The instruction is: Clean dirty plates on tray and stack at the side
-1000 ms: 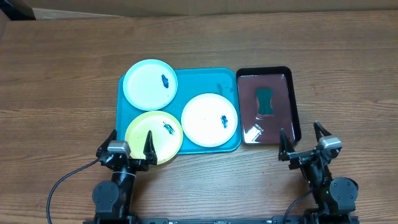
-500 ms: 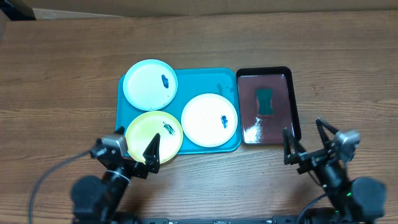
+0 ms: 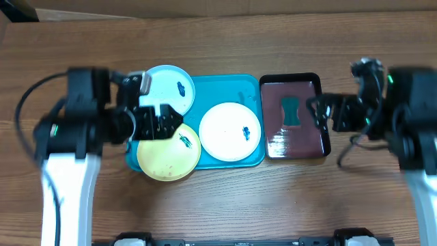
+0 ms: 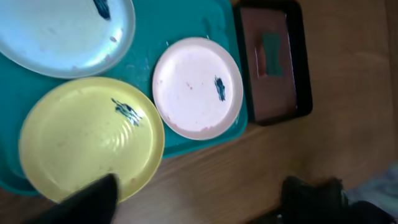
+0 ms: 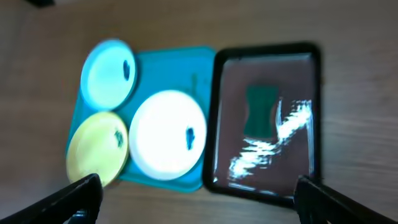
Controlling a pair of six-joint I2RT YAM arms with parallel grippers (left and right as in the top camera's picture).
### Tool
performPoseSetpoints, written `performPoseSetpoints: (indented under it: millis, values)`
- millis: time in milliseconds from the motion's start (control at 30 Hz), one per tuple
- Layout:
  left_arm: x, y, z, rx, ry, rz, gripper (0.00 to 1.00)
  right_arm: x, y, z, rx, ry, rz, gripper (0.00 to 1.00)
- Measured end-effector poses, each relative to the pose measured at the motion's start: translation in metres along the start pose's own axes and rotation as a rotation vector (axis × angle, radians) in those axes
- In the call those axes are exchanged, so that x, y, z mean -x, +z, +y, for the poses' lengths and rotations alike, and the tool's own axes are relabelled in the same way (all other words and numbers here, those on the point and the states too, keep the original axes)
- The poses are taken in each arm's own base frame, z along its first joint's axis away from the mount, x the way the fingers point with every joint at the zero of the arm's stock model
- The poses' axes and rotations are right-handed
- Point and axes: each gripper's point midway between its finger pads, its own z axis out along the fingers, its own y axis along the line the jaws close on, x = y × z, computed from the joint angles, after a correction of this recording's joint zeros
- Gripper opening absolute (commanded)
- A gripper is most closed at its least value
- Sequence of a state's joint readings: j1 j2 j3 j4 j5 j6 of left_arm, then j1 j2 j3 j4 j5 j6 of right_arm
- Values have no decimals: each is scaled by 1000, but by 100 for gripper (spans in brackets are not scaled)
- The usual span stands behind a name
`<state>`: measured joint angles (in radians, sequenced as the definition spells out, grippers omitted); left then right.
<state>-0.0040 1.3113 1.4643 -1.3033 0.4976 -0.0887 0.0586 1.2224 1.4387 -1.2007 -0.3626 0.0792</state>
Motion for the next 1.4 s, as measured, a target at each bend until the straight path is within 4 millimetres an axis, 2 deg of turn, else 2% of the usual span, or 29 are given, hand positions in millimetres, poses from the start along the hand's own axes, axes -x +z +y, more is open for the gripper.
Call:
performPoseSetpoints:
  millis: [67, 133, 167, 200, 300, 433, 533, 667, 900, 1400]
  values:
    - [0, 21, 6, -22, -30, 82, 4, -5, 21, -4, 21, 13, 88, 55]
    - [1, 39, 13, -30, -56, 141, 6, -11, 41, -10, 22, 42, 164, 46]
    - [2, 48, 17, -28, -63, 165, 12, -12, 50, -15, 19, 53, 193, 47]
    - [4, 55, 20, -22, -64, 178, 23, -14, 60, -19, 10, 70, 221, 50]
    - [5, 83, 29, 38, -68, 229, 39, -18, 82, -34, -28, 110, 278, 56]
    - [6, 119, 38, 129, -55, 276, 42, -19, 109, -54, -92, 140, 319, 64]
    - [6, 147, 41, 173, -26, 303, 42, -17, 128, -64, -138, 128, 327, 64]
    - [1, 172, 49, 216, -25, 341, 42, -22, 162, -73, -211, 81, 354, 64]
    - [-2, 186, 60, 249, -46, 366, 41, -45, 210, -88, -310, 29, 432, 58]
    - [1, 188, 60, 247, -46, 354, 40, -84, 243, -101, -363, 17, 563, 59]
